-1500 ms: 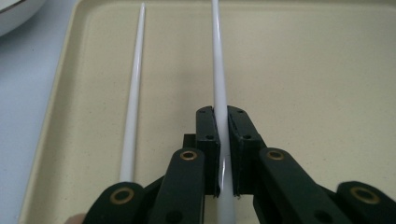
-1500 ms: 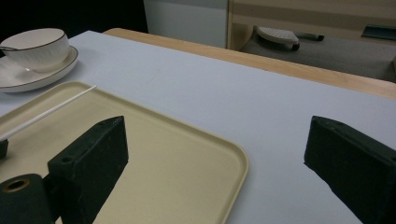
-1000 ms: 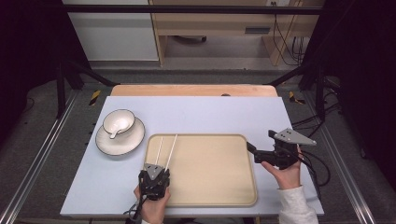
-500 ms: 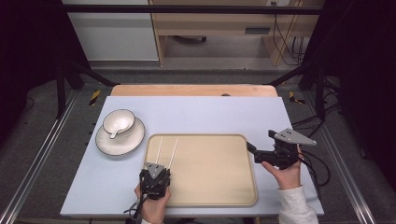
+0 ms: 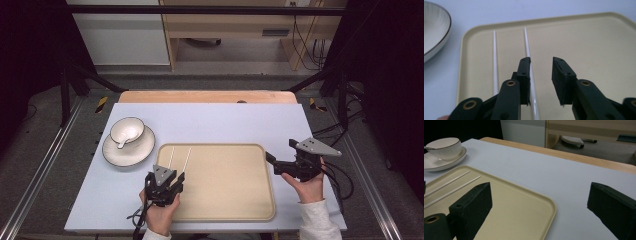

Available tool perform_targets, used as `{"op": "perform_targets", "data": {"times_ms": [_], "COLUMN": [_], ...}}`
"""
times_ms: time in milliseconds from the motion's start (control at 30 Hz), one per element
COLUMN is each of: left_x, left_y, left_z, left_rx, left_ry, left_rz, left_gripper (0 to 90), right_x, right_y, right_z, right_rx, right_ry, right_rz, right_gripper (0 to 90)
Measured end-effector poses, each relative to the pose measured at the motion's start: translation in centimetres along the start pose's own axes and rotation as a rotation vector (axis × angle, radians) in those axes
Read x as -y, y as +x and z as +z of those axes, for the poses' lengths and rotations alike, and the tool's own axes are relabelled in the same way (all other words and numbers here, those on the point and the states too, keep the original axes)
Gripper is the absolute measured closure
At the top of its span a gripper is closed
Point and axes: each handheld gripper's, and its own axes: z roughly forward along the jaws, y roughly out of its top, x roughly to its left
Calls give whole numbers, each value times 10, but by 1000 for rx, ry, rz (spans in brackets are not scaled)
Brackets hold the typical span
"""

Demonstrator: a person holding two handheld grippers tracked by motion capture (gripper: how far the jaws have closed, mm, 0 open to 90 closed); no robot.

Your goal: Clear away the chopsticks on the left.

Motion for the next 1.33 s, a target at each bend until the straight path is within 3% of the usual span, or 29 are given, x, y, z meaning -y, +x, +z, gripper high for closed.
{"op": "perform_targets", "data": {"times_ms": [100, 367, 500, 633, 733, 967, 1133, 1333], "left_x": [-11, -36, -42, -38, -32, -23, -17, -15], "left_y": [2, 22, 39, 57, 72, 100, 113, 125], "left_z": [-5, -15, -21, -29, -35, -46, -49, -51], "left_rx": [6, 136, 193, 183, 200, 188, 166, 153], "left_ry": [-32, -78, -62, -47, -61, -77, -74, -77], "left_rz": [53, 121, 144, 187, 158, 109, 118, 98], "left_gripper": [615, 413, 310, 250, 221, 189, 179, 171], "right_x": [0, -1, -2, -2, -1, 1, 4, 5], "right_y": [0, -2, -4, -5, -7, -7, -9, -11], "right_z": [-1, -5, -7, -9, -10, -7, -6, -8], "right_rx": [0, 1, -1, 2, 9, 15, 16, 16], "right_ry": [-2, -22, -29, -41, -37, -29, -25, -27], "right_rz": [0, 8, 10, 15, 16, 14, 18, 21], "right_gripper": [61, 58, 56, 51, 48, 42, 38, 39]}}
